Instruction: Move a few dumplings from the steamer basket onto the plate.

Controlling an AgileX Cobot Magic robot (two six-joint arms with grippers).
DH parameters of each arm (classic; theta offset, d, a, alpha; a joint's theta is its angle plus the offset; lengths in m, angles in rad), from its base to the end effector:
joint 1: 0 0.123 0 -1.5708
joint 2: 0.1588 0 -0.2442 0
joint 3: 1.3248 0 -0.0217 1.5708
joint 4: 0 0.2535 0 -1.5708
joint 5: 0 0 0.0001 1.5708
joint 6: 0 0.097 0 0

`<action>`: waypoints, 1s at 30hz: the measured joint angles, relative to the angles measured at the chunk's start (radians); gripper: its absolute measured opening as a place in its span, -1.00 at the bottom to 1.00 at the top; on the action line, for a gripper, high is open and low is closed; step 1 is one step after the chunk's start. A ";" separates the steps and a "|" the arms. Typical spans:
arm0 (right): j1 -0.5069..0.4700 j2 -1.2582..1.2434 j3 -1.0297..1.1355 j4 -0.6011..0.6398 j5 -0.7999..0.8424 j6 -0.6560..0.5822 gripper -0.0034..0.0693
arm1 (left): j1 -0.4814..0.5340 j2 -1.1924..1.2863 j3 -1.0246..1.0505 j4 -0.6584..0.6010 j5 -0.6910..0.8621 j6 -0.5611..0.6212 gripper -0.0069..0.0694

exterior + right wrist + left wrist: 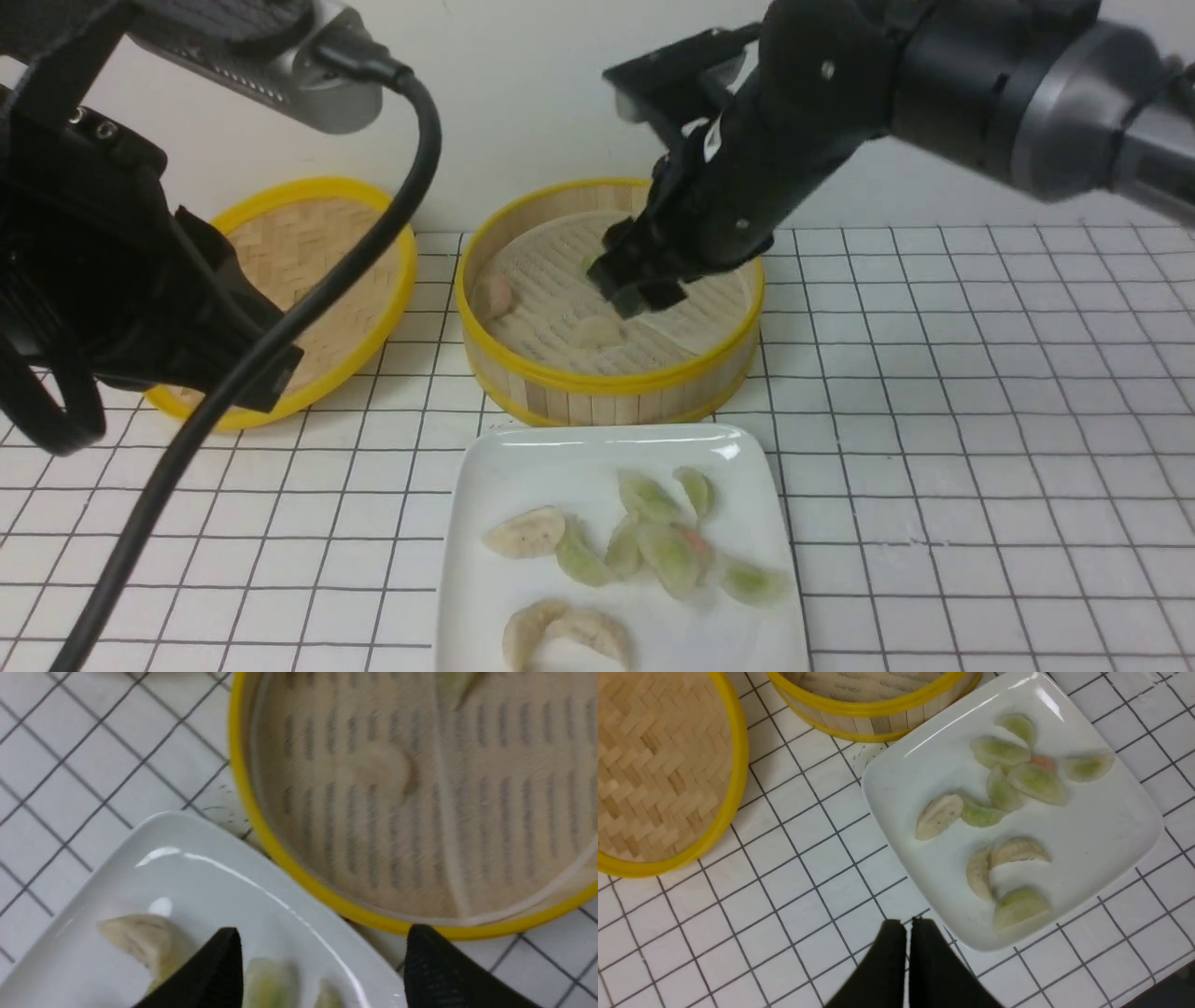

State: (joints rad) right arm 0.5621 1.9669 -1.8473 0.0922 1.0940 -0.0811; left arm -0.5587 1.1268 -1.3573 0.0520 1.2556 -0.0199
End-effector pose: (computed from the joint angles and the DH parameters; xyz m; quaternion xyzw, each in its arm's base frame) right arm 0.3548 0.2329 0.2568 -0.2970 0.9281 0.0957 0.2032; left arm 0.1913 -0.1139 0.3790 0.2528 0.9158 -0.0638 0.3056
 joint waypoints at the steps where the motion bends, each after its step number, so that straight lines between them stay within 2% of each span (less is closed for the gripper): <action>1: -0.014 0.011 -0.027 -0.002 0.041 0.002 0.17 | 0.000 0.000 0.000 0.000 0.000 0.000 -0.83; 4: -0.038 0.019 -0.071 -0.004 0.124 0.003 -0.02 | 0.000 -0.013 0.001 0.000 0.000 -0.004 -0.83; 6: -0.062 -0.013 -0.074 -0.007 0.142 0.006 -0.34 | 0.000 -0.045 0.001 0.000 0.000 -0.014 -0.83; 10: -0.106 -0.184 0.010 -0.007 0.148 0.027 -0.83 | 0.000 -0.158 0.023 0.001 -0.002 -0.033 -0.83; 11: -0.106 -0.197 0.016 -0.007 0.149 0.029 -0.83 | 0.000 -0.165 0.026 0.002 -0.003 -0.033 -0.83; 12: -0.127 -0.326 0.089 -0.010 0.150 0.049 -0.91 | 0.000 -0.238 0.065 0.002 -0.031 -0.043 -0.83; 13: -0.127 -0.341 0.099 -0.010 0.150 0.051 -0.91 | 0.000 -0.247 0.071 0.002 -0.036 -0.046 -0.83; 17: -0.137 -0.699 0.343 -0.014 0.084 0.092 -0.94 | 0.000 -0.428 0.217 0.016 -0.185 -0.078 -0.83; 19: -0.137 -0.963 0.551 -0.013 -0.071 0.129 -0.94 | 0.000 -0.522 0.325 0.030 -0.301 -0.084 -0.83; 20: -0.137 -0.963 0.551 -0.012 -0.071 0.134 -0.94 | 0.000 -0.522 0.325 0.030 -0.301 -0.084 -0.83; 22: -0.137 -1.248 0.787 0.010 -0.284 0.186 -0.94 | 0.000 -0.608 0.449 0.035 -0.412 -0.085 -0.83; 26: -0.137 -1.638 1.081 0.014 -0.562 0.210 -0.94 | 0.000 -0.683 0.597 0.032 -0.577 -0.093 -0.83; 30: -0.137 -1.899 1.293 -0.020 -0.645 0.230 -0.94 | 0.000 -0.701 0.690 0.011 -0.709 -0.101 -0.83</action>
State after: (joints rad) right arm 0.4256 0.0674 -0.5542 0.0720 0.4489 0.1489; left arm -0.5587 0.4259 -0.6670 0.0632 0.5463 -0.1209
